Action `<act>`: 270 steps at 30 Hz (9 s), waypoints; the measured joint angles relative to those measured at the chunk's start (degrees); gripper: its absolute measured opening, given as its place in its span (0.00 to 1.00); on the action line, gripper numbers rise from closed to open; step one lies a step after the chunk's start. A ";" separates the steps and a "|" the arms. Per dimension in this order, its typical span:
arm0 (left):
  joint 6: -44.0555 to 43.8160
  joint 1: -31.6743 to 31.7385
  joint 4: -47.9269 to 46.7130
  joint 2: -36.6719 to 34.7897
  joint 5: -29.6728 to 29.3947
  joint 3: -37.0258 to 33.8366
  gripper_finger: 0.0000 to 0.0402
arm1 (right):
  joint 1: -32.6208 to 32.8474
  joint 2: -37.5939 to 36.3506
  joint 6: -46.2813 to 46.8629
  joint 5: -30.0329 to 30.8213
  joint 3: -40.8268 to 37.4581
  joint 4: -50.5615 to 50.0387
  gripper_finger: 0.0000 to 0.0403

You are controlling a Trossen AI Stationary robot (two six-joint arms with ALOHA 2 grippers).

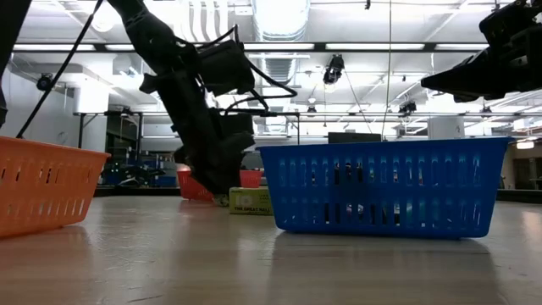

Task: Pick and place Stapler, Stapler remover, tape
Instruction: Put the top staples box into the orange bin, then put the bottom staples box into the orange bin, then put the staples box into the orange bin

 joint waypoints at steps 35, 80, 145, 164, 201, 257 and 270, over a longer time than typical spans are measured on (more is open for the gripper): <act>-0.65 -6.90 -12.41 -13.71 19.37 -0.17 0.32 | -0.01 -0.07 0.00 0.01 0.00 -0.03 0.02; -33.87 -40.01 -31.26 -15.31 9.37 -0.35 0.36 | 0.01 0.00 0.00 0.01 0.00 -0.93 0.02; 16.29 -15.73 0.35 3.06 0.82 6.36 0.47 | -0.01 -0.04 0.00 0.01 0.00 -1.30 0.02; 15.06 -15.75 -8.53 0.78 1.65 8.40 0.12 | -0.01 -0.04 0.00 0.01 0.00 -1.28 0.02; -28.93 -42.07 -30.11 -23.10 4.02 -0.32 0.19 | -0.01 0.00 0.00 0.01 0.00 -1.30 0.02; 8.25 -16.84 0.47 -18.02 -7.73 -2.05 0.38 | 0.01 0.00 0.00 -0.01 0.00 -1.28 0.02; 14.85 -11.28 10.64 -4.20 -2.20 0.44 0.58 | -0.01 0.00 0.00 0.01 0.00 -1.28 0.02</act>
